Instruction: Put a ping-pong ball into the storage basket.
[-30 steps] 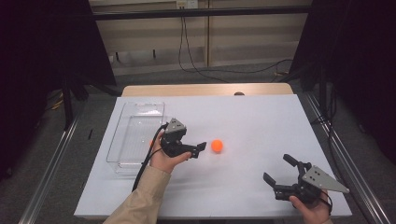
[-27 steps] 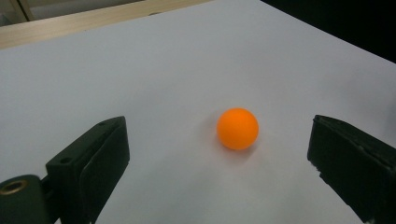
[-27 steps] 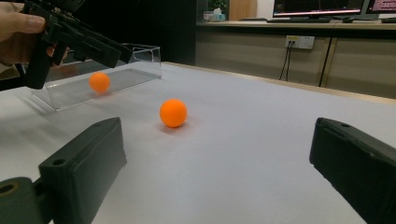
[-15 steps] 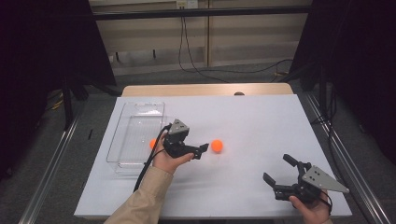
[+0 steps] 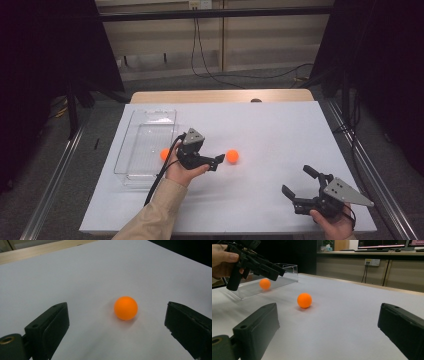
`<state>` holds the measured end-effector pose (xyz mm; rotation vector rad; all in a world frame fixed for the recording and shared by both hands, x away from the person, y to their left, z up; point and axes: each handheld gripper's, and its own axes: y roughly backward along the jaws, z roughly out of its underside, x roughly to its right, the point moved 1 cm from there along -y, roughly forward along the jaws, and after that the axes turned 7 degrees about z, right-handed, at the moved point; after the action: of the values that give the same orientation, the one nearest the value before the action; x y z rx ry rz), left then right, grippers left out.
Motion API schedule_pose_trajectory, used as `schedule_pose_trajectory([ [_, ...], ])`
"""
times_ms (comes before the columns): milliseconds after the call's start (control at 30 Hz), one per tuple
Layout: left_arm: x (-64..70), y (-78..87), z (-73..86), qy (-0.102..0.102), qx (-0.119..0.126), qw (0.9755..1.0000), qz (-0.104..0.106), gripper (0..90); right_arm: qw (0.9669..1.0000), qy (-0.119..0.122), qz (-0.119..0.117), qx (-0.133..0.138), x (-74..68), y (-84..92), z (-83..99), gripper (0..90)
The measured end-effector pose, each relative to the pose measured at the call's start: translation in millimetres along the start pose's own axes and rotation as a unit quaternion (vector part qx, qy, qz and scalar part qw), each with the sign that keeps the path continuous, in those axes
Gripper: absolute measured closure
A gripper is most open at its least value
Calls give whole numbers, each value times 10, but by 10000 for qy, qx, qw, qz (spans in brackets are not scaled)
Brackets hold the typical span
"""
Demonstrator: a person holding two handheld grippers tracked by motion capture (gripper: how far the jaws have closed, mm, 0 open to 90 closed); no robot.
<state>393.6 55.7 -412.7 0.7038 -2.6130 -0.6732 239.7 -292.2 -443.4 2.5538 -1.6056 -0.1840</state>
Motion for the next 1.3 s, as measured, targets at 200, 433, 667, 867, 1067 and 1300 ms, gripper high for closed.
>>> schedule_pose_trajectory([
  [200, 21, -37, 4, -9, 8, 10000, 33, 56, 10000, 7, 0, -3, 1, 1, -1, 28],
  [433, 25, -75, 14, -29, -41, 10000, 34, 56, 10000, 1, 11, 0, 4, 4, -1, 28],
  [667, 33, -127, 37, -40, -118, 9999, 57, 56, 10000, 6, 11, -1, 4, 5, -2, 28],
  [867, 46, -146, 42, -48, -122, 9999, 67, 56, 10000, 3, 7, 1, 6, 6, -2, 28],
  [1067, 61, -170, 44, -112, -150, 9998, 54, 56, 10000, 6, 10, 2, 5, 5, -3, 28],
  [1300, 95, -218, 60, -103, -215, 9997, 109, 56, 10000, 5, 8, 2, 5, 6, -3, 28],
])
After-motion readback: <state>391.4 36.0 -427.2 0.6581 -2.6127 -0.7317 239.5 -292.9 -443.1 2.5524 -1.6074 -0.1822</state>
